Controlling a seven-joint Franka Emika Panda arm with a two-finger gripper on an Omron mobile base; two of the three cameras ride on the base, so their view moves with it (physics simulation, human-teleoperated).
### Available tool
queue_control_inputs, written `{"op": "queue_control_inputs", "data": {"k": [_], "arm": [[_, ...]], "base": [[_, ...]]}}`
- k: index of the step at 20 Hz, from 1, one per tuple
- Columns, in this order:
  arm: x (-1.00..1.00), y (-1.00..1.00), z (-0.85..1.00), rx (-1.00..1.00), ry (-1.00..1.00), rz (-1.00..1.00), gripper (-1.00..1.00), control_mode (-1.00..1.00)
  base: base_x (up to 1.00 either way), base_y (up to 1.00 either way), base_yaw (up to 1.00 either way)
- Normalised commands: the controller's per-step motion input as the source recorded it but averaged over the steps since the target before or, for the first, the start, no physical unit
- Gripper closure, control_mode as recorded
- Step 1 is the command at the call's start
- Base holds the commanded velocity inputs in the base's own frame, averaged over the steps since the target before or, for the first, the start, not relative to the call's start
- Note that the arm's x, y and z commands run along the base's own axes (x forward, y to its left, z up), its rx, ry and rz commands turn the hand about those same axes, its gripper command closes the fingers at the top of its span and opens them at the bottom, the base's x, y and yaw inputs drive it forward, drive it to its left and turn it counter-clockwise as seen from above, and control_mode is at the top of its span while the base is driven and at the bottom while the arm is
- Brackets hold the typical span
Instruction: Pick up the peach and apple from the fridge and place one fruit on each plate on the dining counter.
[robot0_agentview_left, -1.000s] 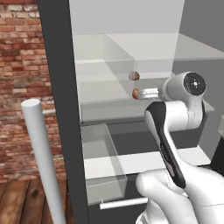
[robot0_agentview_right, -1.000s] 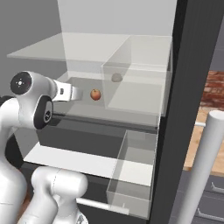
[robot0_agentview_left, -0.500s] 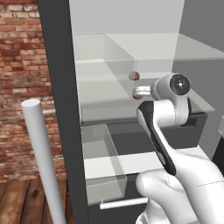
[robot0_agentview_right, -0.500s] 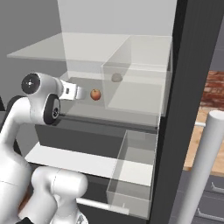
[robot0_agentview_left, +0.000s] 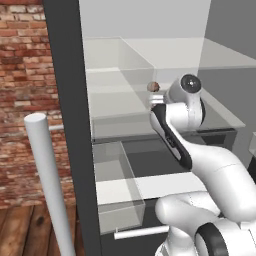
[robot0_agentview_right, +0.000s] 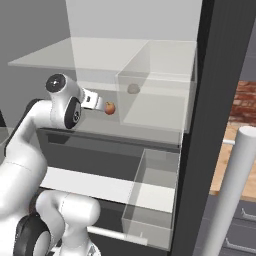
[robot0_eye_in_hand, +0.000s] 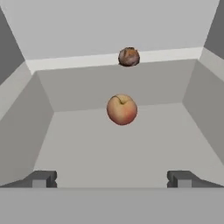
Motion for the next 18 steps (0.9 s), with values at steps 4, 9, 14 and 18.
{"op": "queue_control_inputs", "data": {"k": [4,9,14,18], "arm": [[0.36,0.0,-0.36,0.0,0.05,-0.05,-1.0,-1.0],[0.35,-0.02,-0.38,0.0,0.02,-0.04,-1.0,-1.0],[0.31,-0.11,-0.31,0.0,0.01,-0.01,-1.0,-1.0],[0.32,-0.08,-0.15,0.01,0.01,0.0,-1.0,-1.0]], "base": [[0.0,0.0,0.0],[0.0,0.0,0.0],[0.0,0.0,0.0],[0.0,0.0,0.0]]}}
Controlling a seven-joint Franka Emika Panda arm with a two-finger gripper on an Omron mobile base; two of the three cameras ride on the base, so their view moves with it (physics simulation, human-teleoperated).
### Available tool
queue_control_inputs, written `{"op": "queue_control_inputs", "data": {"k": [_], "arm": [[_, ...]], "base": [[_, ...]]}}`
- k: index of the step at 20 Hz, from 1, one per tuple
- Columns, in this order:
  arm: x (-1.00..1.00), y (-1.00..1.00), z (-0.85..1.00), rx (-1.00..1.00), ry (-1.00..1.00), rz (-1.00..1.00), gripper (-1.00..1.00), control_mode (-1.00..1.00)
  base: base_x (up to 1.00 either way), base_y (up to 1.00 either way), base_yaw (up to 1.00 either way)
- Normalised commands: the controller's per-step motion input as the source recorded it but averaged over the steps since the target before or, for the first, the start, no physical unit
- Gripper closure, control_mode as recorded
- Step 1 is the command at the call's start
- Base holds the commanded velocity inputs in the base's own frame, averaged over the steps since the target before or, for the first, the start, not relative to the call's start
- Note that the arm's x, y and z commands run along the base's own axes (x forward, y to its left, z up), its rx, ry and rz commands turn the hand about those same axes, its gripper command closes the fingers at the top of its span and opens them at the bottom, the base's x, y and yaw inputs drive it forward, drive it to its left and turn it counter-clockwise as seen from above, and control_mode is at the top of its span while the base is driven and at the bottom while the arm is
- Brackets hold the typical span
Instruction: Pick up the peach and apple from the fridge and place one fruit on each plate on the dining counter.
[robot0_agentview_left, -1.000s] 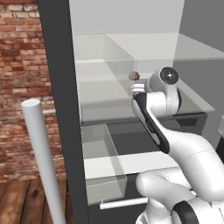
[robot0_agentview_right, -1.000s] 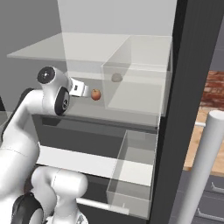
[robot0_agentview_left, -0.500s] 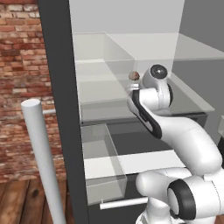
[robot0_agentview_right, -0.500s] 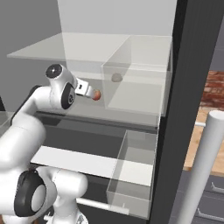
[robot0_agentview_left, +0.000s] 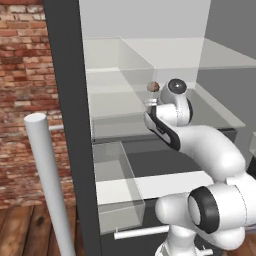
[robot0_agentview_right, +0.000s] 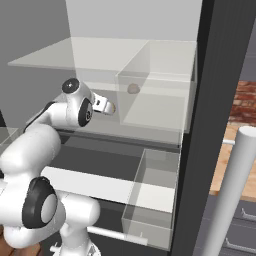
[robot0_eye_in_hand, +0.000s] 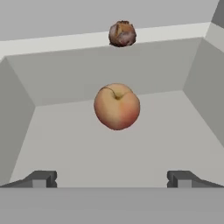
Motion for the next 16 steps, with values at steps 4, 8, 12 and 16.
{"op": "queue_control_inputs", "data": {"k": [4,8,12,16], "arm": [[0.41,-0.06,-0.05,0.01,0.0,0.0,-1.0,-1.0],[0.38,-0.06,-0.04,0.01,0.0,0.0,-1.0,-1.0],[0.36,-0.08,-0.14,0.01,0.0,0.0,-1.0,-1.0],[0.37,-0.03,-0.17,0.0,0.02,0.0,-1.0,-1.0]], "base": [[0.0,0.0,0.0],[0.0,0.0,0.0],[0.0,0.0,0.0],[0.0,0.0,0.0]]}}
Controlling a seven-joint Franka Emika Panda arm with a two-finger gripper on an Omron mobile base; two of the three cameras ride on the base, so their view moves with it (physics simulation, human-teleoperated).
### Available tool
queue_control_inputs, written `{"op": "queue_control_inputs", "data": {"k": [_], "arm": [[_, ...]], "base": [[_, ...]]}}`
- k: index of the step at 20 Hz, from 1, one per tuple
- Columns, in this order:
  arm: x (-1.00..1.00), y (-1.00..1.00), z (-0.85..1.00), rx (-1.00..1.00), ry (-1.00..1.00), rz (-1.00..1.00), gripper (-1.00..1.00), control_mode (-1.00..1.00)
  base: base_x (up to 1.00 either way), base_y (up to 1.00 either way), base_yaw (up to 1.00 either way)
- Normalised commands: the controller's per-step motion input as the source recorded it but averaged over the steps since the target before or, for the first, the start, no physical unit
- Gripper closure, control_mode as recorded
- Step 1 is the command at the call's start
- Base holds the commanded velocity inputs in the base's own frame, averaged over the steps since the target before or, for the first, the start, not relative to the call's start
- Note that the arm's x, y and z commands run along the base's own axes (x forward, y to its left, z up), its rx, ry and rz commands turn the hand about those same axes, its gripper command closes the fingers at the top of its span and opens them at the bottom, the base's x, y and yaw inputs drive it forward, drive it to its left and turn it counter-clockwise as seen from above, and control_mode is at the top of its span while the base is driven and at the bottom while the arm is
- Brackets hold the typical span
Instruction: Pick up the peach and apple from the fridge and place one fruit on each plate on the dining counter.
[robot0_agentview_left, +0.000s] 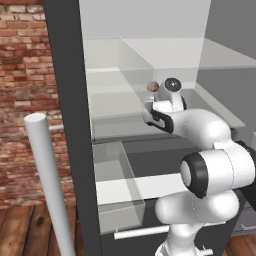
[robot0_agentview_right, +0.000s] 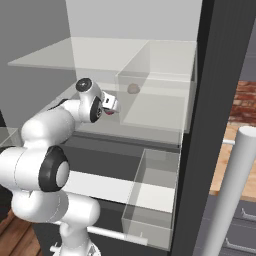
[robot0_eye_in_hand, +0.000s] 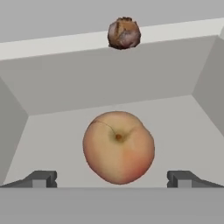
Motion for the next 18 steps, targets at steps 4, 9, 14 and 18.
{"op": "queue_control_inputs", "data": {"k": [4,9,14,18], "arm": [[0.33,0.0,-0.18,0.0,0.02,0.0,-1.0,-1.0],[0.22,0.0,-0.23,0.0,0.02,0.0,-1.0,-1.0],[0.27,0.0,-0.26,0.0,0.01,0.0,-1.0,-1.0],[0.17,0.0,-0.28,0.0,0.04,-0.01,-1.0,-1.0]], "base": [[0.0,0.0,0.0],[0.0,0.0,0.0],[0.0,0.0,0.0],[0.0,0.0,0.0]]}}
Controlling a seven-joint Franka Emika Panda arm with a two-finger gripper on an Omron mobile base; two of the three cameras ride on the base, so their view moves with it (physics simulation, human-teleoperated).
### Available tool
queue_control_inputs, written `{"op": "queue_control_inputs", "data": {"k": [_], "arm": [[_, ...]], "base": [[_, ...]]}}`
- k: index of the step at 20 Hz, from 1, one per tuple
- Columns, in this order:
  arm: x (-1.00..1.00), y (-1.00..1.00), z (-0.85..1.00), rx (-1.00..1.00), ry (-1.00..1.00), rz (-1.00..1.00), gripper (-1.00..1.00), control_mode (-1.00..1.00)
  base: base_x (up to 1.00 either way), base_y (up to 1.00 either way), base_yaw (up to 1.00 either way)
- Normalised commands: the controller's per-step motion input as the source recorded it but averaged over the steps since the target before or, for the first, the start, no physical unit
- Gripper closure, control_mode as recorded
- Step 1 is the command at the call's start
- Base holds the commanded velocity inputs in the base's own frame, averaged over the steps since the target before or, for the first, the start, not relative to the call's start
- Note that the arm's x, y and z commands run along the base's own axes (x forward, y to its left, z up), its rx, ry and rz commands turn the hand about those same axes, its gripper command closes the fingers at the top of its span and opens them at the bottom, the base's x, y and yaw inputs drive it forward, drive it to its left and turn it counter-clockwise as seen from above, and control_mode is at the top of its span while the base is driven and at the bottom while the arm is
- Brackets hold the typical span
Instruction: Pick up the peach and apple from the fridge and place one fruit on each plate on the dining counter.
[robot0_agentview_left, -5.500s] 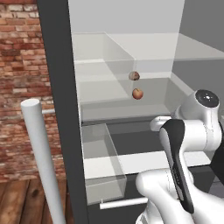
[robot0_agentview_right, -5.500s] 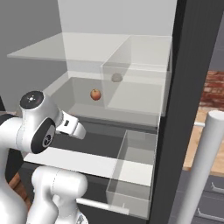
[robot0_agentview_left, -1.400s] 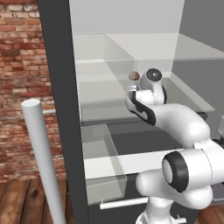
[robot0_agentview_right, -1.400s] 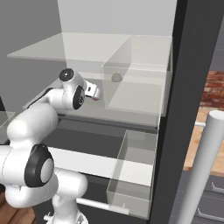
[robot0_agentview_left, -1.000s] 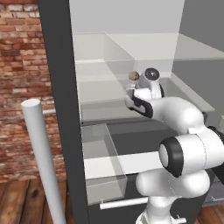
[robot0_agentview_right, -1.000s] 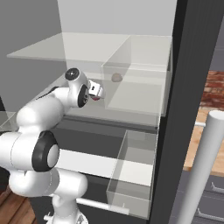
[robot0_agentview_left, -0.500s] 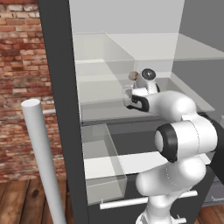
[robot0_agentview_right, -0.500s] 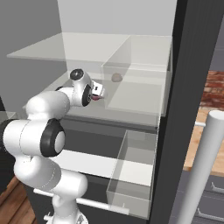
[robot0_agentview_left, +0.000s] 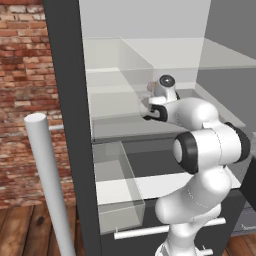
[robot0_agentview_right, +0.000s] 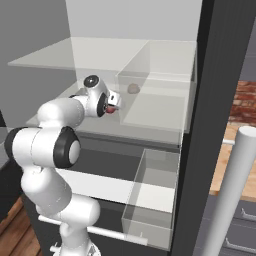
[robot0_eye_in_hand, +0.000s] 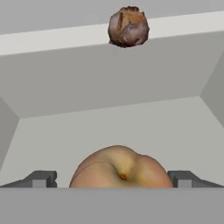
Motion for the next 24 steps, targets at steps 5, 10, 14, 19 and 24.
{"op": "queue_control_inputs", "data": {"k": [5,10,14,19,24], "arm": [[0.01,0.0,-0.44,0.0,0.09,-0.05,1.0,-1.0],[0.0,-0.15,-0.54,0.0,0.02,-0.04,1.0,-1.0],[-0.03,-0.38,-0.59,0.0,-0.02,-0.03,1.0,-1.0],[-0.68,-0.3,-0.34,0.07,-0.17,0.0,1.0,-1.0],[-0.98,-0.03,-0.01,0.11,-0.24,0.0,1.0,-1.0]], "base": [[0.0,0.0,0.0],[0.0,0.0,0.0],[0.0,0.0,0.0],[0.0,0.0,0.0],[0.0,0.0,0.0]]}}
